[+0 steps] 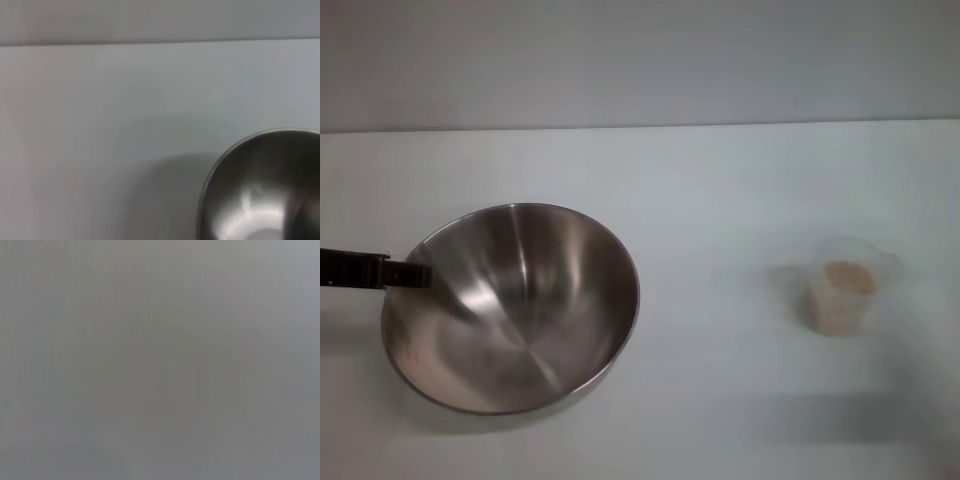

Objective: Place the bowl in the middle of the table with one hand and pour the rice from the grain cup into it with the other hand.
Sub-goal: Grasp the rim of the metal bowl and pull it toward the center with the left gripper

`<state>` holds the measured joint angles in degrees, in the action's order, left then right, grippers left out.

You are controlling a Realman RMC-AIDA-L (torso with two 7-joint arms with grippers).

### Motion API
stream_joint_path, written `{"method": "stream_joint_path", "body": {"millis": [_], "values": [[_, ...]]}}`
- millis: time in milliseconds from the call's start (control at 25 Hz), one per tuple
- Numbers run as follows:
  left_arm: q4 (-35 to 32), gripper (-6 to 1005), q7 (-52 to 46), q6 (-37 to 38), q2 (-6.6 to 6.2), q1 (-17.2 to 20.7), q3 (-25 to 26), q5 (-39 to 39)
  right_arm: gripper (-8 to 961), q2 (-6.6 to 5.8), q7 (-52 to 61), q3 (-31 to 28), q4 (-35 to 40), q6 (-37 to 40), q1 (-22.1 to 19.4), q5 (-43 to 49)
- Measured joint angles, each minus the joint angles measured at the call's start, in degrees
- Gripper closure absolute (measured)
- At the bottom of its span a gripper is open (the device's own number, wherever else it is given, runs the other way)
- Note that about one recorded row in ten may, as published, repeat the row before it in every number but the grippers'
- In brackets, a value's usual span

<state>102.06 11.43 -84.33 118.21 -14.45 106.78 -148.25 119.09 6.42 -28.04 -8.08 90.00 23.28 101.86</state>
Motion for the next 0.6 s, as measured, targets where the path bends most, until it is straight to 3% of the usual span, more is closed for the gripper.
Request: {"method": "stream_joint_path", "body": {"millis": [600], "values": [[-6.28,199,1.27,1.63,0.12,-1.59,-1.45,-2.09,273,0.00,0.00,0.00,-0.01,0.25,-0.53,0.00]]}}
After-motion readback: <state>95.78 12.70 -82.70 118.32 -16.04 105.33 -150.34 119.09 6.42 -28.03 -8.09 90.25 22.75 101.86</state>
